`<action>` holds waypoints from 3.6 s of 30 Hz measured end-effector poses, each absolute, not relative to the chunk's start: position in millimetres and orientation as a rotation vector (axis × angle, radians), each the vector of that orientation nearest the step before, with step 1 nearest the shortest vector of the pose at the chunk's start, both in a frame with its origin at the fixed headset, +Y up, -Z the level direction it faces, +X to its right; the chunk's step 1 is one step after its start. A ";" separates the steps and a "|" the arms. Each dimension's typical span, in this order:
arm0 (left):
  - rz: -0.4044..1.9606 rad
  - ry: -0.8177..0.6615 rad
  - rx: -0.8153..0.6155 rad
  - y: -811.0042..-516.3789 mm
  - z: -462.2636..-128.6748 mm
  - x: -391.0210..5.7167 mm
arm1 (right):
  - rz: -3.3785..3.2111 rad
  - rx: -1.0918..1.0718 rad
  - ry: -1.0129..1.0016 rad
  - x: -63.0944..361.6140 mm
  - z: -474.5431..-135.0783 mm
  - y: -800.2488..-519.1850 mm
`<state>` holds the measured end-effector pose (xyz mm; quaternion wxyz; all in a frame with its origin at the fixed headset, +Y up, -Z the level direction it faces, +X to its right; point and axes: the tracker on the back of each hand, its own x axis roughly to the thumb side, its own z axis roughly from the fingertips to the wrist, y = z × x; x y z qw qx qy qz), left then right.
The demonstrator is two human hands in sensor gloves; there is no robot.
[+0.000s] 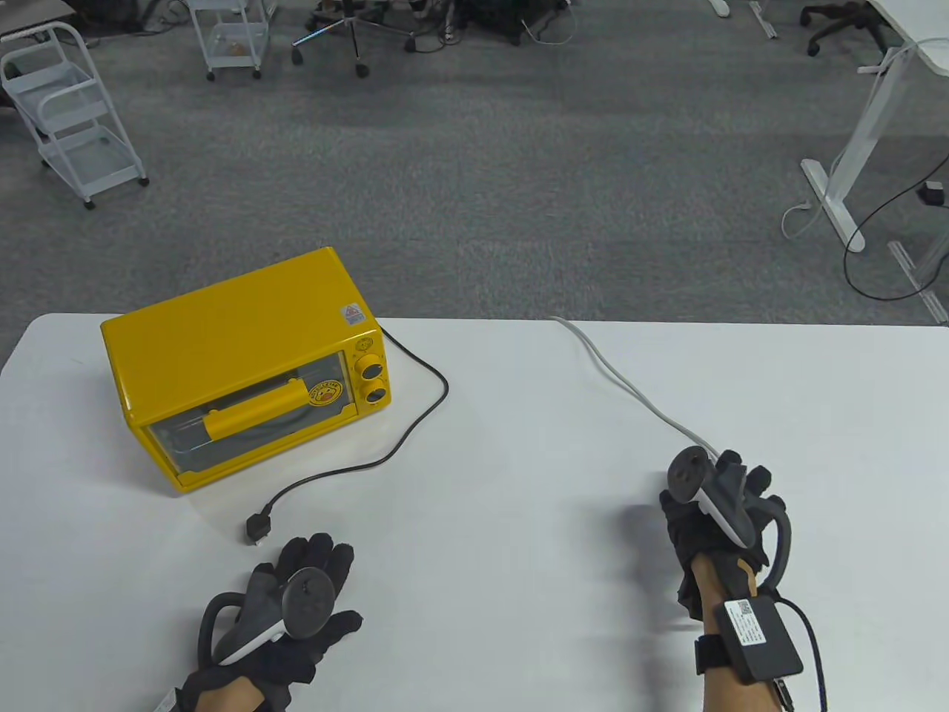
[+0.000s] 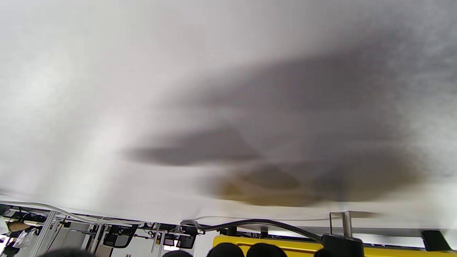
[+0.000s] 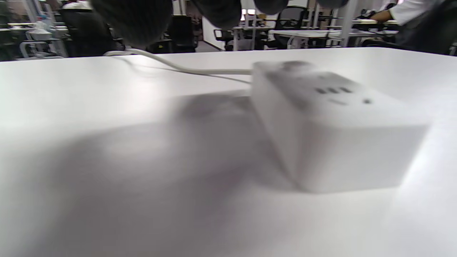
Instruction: Plug the oven into the power strip
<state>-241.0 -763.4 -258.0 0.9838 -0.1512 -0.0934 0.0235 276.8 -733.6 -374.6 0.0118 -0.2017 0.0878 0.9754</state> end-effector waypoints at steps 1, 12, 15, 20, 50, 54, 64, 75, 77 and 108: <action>0.043 -0.189 -0.305 -763.4 -258.0 -240.6 | 3.048 -0.649 0.276 281.7 -377.0 -735.1; 0.045 -0.179 -0.318 -764.7 -258.7 -243.7 | 3.148 -0.677 0.311 288.2 -388.5 -754.1; 0.046 -0.178 -0.324 -764.9 -259.1 -243.3 | 3.176 -0.633 0.281 280.3 -385.6 -751.6; 0.043 -0.187 -0.316 -764.0 -258.0 -242.1 | 3.204 -0.428 0.239 256.2 -375.2 -743.9; 0.047 -0.223 -0.292 -763.0 -253.2 -239.7 | 3.024 0.341 0.393 51.0 -311.7 -743.8; 0.082 -0.187 -0.221 -754.0 -255.8 -251.8 | 3.049 0.420 0.329 21.3 -303.3 -746.0; 0.091 0.086 -0.229 -753.8 -309.8 -298.1 | 3.063 0.445 0.290 10.3 -299.3 -749.8; 0.056 0.108 -0.292 -783.8 -336.9 -303.4 | 3.052 0.457 0.290 11.3 -298.7 -750.5; 0.063 0.100 -0.259 -780.9 -337.0 -302.0 | 3.054 0.456 0.286 11.3 -298.3 -750.6; 0.561 -0.400 -0.239 -736.7 -305.1 -238.2 | 3.045 0.438 0.283 15.6 -295.1 -752.2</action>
